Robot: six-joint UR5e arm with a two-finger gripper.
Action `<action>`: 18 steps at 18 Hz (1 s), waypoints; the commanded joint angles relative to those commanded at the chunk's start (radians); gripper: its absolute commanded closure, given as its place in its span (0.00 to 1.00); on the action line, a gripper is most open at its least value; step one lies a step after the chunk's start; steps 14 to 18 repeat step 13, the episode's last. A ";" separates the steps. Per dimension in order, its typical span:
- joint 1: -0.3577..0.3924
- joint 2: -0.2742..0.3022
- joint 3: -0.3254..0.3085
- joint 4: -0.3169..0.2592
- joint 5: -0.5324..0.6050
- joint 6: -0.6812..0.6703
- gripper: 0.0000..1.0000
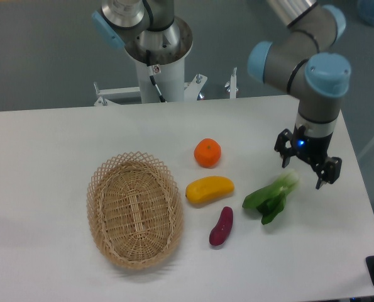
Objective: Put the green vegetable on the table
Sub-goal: 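Raise the open gripper away from the bok choy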
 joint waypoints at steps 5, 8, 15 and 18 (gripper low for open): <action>0.037 0.025 0.029 -0.069 0.006 0.017 0.00; 0.040 0.029 0.029 -0.077 0.006 0.025 0.00; 0.045 0.029 0.029 -0.077 0.011 0.034 0.00; 0.045 0.029 0.029 -0.077 0.011 0.034 0.00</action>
